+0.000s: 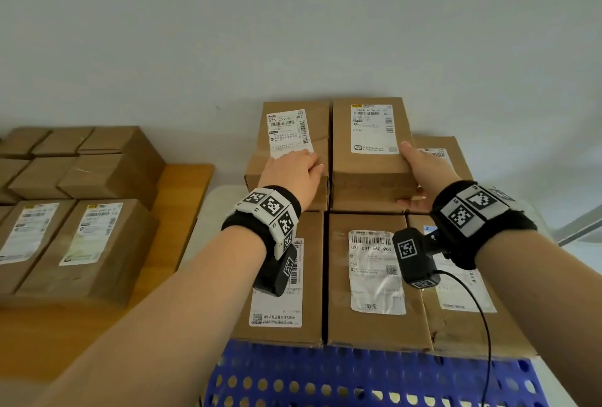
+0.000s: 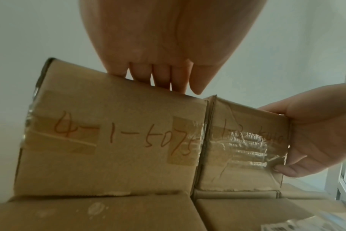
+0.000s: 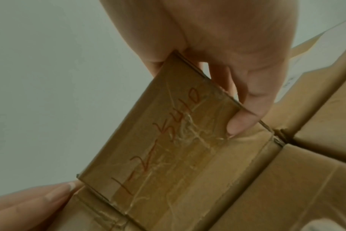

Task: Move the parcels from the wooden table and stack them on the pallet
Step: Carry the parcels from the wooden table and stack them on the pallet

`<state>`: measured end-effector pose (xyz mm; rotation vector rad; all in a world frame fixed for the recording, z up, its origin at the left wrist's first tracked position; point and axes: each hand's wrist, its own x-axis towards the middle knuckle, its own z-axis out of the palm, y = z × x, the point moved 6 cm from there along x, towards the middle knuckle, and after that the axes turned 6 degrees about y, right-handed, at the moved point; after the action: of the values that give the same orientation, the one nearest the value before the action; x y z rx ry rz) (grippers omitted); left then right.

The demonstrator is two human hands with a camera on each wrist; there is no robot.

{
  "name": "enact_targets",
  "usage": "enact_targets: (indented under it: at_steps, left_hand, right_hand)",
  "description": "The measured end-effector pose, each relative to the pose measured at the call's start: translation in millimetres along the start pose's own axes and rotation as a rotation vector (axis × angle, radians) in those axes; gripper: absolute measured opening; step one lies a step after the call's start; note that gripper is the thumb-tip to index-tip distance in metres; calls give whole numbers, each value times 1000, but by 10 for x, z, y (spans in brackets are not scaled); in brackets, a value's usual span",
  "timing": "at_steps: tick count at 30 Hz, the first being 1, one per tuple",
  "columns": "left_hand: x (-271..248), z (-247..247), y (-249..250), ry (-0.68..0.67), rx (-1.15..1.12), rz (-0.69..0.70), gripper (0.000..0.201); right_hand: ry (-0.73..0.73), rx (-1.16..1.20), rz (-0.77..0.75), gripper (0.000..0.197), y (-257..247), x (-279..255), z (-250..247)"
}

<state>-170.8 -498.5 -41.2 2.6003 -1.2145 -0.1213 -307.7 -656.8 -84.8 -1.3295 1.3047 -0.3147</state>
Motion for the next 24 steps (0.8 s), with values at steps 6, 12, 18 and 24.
enact_targets:
  at_steps: [6, 12, 18, 24]
  left_hand:
    - [-24, 7, -13, 21, 11, 45, 38]
    - [-21, 26, -55, 5, 5, 82, 43]
    - [5, 52, -61, 19, 13, 103, 42]
    - [14, 61, -64, 27, 17, 106, 42]
  right_hand:
    - [28, -23, -36, 44, -23, -40, 8]
    - [19, -10, -52, 37, -30, -51, 10]
    - [22, -6, -47, 39, -11, -41, -8]
    - [55, -51, -81, 37, -14, -32, -12]
